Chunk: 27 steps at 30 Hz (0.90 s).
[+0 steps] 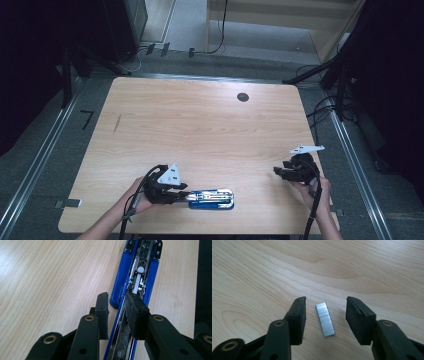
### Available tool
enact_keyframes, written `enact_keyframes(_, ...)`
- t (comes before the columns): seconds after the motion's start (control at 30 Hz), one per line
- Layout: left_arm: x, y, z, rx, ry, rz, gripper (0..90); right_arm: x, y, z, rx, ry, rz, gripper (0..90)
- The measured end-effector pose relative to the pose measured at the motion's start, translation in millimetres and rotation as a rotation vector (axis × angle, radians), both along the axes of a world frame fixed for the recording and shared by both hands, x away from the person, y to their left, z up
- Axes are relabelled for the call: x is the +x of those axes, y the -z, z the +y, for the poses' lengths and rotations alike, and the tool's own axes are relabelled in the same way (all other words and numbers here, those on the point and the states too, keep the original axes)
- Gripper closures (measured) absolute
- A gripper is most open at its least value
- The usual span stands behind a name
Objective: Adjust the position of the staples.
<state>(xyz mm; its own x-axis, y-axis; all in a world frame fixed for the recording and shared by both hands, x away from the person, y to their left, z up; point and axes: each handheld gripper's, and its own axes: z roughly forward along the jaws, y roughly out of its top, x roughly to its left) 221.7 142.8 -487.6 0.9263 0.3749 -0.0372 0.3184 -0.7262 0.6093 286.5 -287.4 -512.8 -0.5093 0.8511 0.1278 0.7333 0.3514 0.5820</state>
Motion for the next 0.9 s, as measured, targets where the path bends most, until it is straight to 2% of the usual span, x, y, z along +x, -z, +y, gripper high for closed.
enact_keyframes(0.1,-0.2,-0.1,0.0,0.001,-0.001,-0.002,73.3,1.0,1.8,5.3,-0.017,0.023,0.015,56.6)
enact_keyframes(0.17,-0.3,-0.1,-0.1,0.002,0.0,-0.003,73.3,1.1,2.8,6.5,-0.031,0.017,0.004,60.0)
enact_keyframes(0.37,-0.3,-0.2,-0.2,0.004,0.001,-0.004,73.3,1.1,4.8,11.6,-0.046,0.025,0.009,65.6)
enact_keyframes(0.5,-0.6,-0.5,-0.5,0.009,0.003,-0.01,73.0,1.3,6.4,15.9,-0.079,0.032,-0.001,67.8)
enact_keyframes(0.9,-0.7,-0.5,-0.5,0.01,0.003,-0.011,73.0,0.6,8.6,18.9,-0.097,0.042,0.003,76.2)
